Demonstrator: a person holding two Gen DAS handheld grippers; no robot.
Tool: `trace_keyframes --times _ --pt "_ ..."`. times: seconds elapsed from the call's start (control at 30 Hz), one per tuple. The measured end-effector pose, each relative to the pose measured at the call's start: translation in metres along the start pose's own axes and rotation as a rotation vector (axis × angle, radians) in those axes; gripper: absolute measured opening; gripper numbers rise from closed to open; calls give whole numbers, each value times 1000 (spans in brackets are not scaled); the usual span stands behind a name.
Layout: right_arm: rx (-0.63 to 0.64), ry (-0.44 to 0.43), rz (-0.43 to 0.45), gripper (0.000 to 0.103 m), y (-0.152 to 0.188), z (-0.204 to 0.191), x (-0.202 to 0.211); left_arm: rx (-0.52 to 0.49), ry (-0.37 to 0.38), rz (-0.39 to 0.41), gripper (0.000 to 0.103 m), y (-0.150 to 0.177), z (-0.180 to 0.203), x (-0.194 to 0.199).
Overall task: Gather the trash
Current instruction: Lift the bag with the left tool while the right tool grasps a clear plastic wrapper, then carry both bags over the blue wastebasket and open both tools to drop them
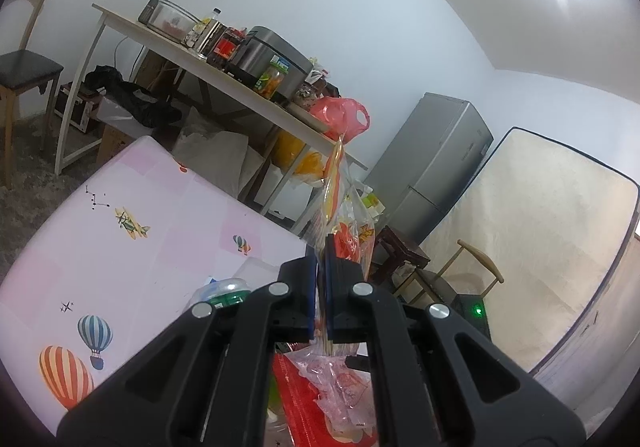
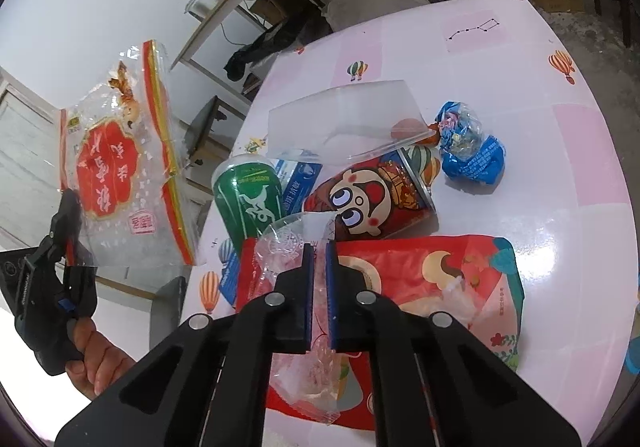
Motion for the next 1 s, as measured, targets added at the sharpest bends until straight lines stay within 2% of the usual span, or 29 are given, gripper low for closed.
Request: trace_keyframes --times 0.2,0.43,0.57,0.6,0.63,0.67,0.73,0.83,0.93,1.0 --pt "29 -20 53 5 -3 -8 22 -13 -7 17 2 -2 6 -1" --pt "13 -54 130 4 -9 0 67 -46 9 7 2 1 28 -2" --pt "8 -76 110 6 -2 3 78 -60 19 2 2 4 41 -3" --pt "18 -73 87 8 2 3 77 -62 20 0 2 6 45 -5" --pt "22 -65 72 19 6 6 76 -62 22 -1 2 7 47 -4" --pt "25 -51 59 37 11 8 74 -62 24 -3 2 8 49 -4" --pt "36 -15 50 51 19 12 71 -67 25 -5 2 10 53 -4" --pt "95 71 55 55 33 19 67 -81 22 -9 2 13 57 -3" --pt "115 102 39 58 43 26 62 -80 19 -20 2 16 57 -3" --pt "162 115 29 64 48 23 58 -76 14 -29 2 19 55 -5"
Point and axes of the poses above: each gripper's, at about its wrist camera, not at the fingertips, and x roughly against the way its jaws point, z to its right, y to its underside, the point moved 4 cm from there along -x, roughly the way its jaws point, and after that the axes turned 11 degrees about z, right-handed, at the moved point
